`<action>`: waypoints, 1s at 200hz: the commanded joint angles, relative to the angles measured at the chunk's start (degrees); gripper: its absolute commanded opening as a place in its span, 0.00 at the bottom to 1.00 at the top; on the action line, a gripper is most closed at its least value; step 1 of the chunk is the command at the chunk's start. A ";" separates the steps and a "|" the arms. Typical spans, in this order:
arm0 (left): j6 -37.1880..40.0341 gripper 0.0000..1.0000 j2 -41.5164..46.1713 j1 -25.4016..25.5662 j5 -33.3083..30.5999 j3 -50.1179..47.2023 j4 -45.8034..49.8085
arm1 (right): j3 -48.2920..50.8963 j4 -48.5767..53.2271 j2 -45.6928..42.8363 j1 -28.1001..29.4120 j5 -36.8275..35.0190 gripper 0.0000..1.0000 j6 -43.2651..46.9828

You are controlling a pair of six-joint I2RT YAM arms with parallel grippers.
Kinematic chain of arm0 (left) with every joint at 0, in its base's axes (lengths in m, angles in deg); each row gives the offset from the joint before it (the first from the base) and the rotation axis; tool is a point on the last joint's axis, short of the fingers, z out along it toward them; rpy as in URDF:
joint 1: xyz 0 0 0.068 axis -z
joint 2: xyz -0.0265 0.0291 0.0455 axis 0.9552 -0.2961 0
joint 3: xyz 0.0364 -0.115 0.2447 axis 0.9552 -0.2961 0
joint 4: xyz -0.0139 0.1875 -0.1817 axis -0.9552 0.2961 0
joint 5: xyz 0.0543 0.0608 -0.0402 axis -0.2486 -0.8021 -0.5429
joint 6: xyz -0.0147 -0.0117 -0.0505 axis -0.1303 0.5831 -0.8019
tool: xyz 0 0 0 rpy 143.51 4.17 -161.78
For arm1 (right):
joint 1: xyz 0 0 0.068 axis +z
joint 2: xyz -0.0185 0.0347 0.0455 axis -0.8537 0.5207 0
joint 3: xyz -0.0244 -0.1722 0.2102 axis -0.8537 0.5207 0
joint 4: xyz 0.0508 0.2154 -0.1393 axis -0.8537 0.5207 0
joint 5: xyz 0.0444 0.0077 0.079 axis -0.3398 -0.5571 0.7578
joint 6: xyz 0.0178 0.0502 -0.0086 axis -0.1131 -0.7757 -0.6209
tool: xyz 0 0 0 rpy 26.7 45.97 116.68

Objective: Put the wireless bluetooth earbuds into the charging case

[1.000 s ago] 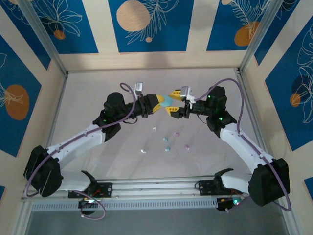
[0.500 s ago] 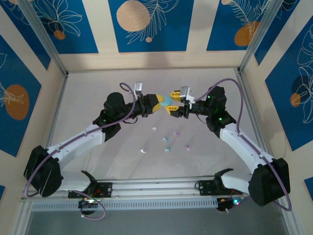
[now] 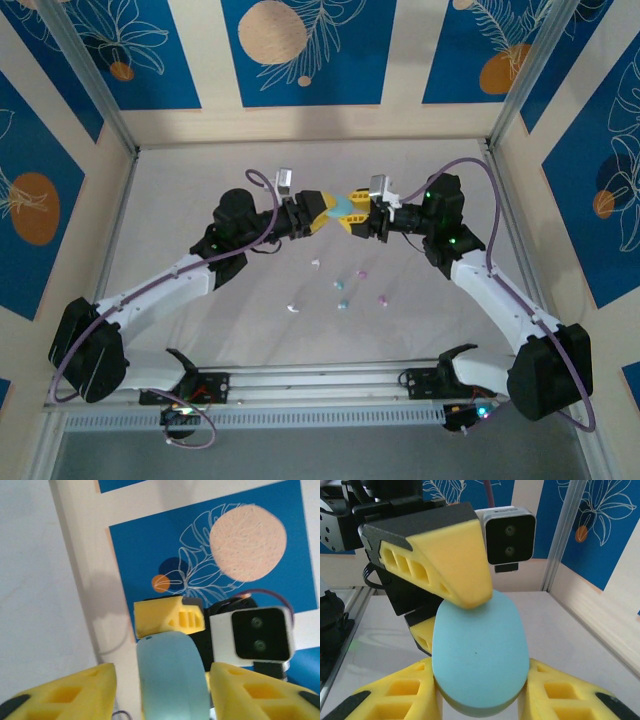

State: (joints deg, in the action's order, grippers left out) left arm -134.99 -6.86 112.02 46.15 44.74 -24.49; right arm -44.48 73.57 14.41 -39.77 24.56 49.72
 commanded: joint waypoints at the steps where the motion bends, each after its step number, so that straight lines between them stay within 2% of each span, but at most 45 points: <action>1: 8.47 0.60 3.13 -0.08 -1.02 1.70 5.73 | -2.35 3.26 -0.40 -0.94 2.49 0.30 -2.38; 19: 19.30 0.68 5.44 -0.52 -3.30 4.10 15.14 | -2.86 4.79 -0.56 -1.88 4.23 0.30 -4.59; 35: 31.46 0.75 8.40 -0.55 -6.42 4.46 18.97 | -4.18 7.34 -0.41 -2.77 6.62 0.30 -5.89; 48: 41.54 0.81 11.54 -0.66 -8.25 2.56 17.08 | -5.56 10.12 -0.20 -3.02 8.90 0.30 -5.76; 57: 48.47 0.84 13.61 -0.70 -7.35 0.24 13.86 | -6.46 11.91 -0.04 -3.05 9.92 0.31 -5.74; 85: 72.41 0.82 18.18 -0.71 -1.81 -2.59 13.53 | -9.00 14.91 0.41 -3.05 13.59 0.31 -6.30; 97: 77.97 0.80 18.95 -0.75 0.23 -3.59 12.98 | -10.06 16.10 0.61 -2.83 14.96 0.31 -6.26; 113: 81.11 0.75 17.92 -1.09 3.78 -3.07 12.97 | -11.13 17.17 0.59 -2.12 15.49 0.32 -6.19; 135: 80.97 0.68 15.01 -1.06 8.93 -1.72 10.62 | -12.03 18.30 0.59 -1.07 15.47 0.32 -5.23; 152: 79.57 0.62 13.57 -1.09 9.16 -2.50 4.69 | -12.08 18.35 0.67 -0.49 15.46 0.32 -4.70; 165: 78.47 0.61 12.60 -1.10 9.39 -2.90 1.06 | -11.93 18.26 0.51 0.07 15.38 0.32 -3.88; 200: 75.55 0.62 10.01 -1.10 12.03 -1.44 -1.18 | -12.01 18.08 0.61 0.57 15.06 0.32 -3.06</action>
State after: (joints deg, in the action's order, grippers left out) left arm -58.33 4.14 111.37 54.34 42.23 -19.68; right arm -54.93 90.49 14.74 -39.66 38.13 45.37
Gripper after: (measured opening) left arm 0.615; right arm 0.344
